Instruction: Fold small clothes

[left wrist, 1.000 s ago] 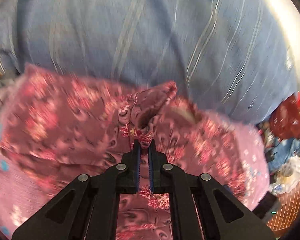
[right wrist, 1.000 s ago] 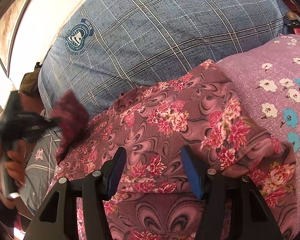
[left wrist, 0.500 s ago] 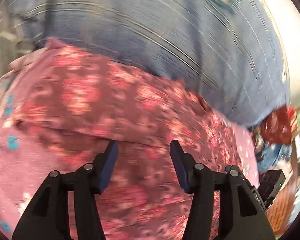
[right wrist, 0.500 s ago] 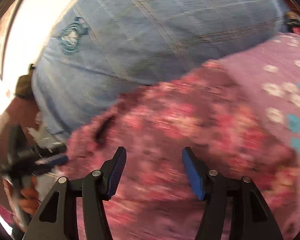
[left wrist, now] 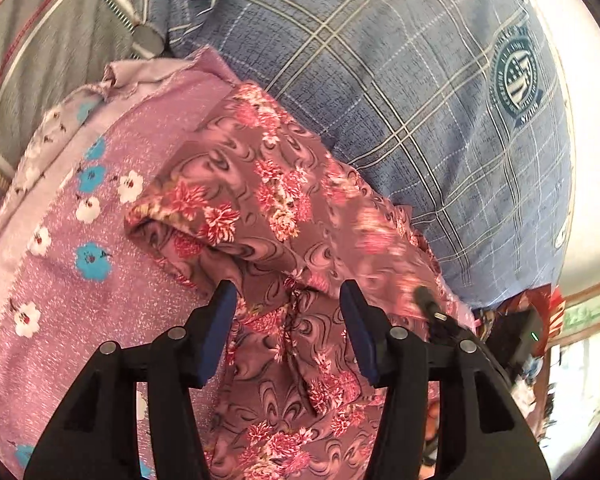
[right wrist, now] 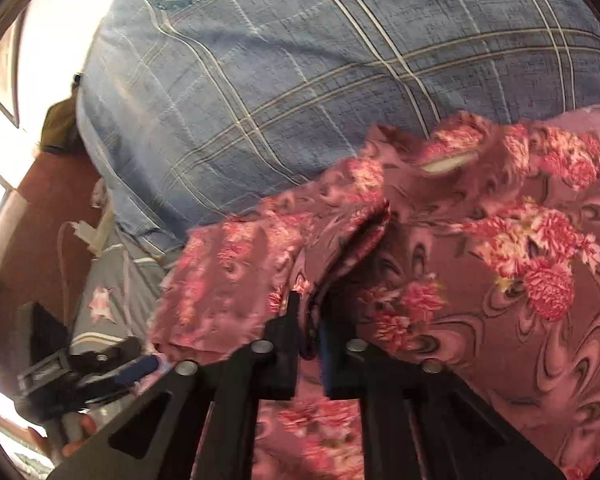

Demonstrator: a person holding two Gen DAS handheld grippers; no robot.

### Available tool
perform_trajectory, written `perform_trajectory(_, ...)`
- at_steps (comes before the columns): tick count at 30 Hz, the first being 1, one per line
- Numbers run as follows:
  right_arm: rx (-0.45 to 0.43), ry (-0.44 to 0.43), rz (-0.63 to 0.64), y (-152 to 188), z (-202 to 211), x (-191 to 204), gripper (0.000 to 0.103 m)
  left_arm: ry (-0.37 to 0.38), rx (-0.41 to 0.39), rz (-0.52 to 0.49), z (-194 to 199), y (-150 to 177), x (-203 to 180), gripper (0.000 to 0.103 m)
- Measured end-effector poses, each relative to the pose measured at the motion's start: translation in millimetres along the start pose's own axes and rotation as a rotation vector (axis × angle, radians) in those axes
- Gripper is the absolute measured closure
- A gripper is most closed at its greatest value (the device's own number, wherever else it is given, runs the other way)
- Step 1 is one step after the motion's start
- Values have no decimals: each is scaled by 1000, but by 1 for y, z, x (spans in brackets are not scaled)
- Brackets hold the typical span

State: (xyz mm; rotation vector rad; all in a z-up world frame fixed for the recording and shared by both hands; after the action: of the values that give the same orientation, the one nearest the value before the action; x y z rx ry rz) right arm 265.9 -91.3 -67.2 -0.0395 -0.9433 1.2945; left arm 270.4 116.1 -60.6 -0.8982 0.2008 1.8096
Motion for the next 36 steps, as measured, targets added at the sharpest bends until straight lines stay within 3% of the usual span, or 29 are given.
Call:
perform_trajectory(7,-118,-137,52,-10,88,15,97,46,4,83,-12,10,-6,51)
perform_trajectory(15,-220,-132,53,-29,171,-17,97,65,28,162,-36,26,-21,48)
perform_trajectory(16,-235,-127,46,-32,179,-22,97,65,18,169,-36,26,-22,50)
perform_trajectory(18,-270,-106,27,-42,196,-38,97,63,-8,163,-33,25,-27,64)
perform_trajectory(19,-294,-97,16,-47,206,-48,97,63,-25,150,-30,25,-31,82)
perform_trajectory(21,-327,-88,-14,-54,221,-65,97,54,-42,118,-23,27,-39,87)
perform_trajectory(25,-333,-47,-106,-50,229,-112,97,19,-54,66,-14,39,-41,87)
perform_trajectory(28,-247,26,-174,-23,208,-152,97,-34,-15,56,-24,48,-27,87)
perform_trajectory(31,-122,101,-235,7,180,-182,91,-20,8,85,-26,51,-20,87)
perform_trajectory(35,-140,76,-304,5,173,-188,83,-42,13,53,-27,46,-28,87)
perform_trajectory(36,-137,75,-300,1,171,-186,89,-43,6,36,-25,43,-31,87)
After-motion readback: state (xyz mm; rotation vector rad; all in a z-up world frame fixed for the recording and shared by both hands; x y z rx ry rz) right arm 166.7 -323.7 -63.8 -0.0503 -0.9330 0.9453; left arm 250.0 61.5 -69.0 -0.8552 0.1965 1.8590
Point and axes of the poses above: each gripper's, at about its wrist camera, not at the fingertips, and z roughly against the way its jaws point, x to its left, y to its underside, the point moved 10 cm from there along -z, roughly the way its jaws point, and after that the axes turned 3 degrees about y, right-handed, at the moved point
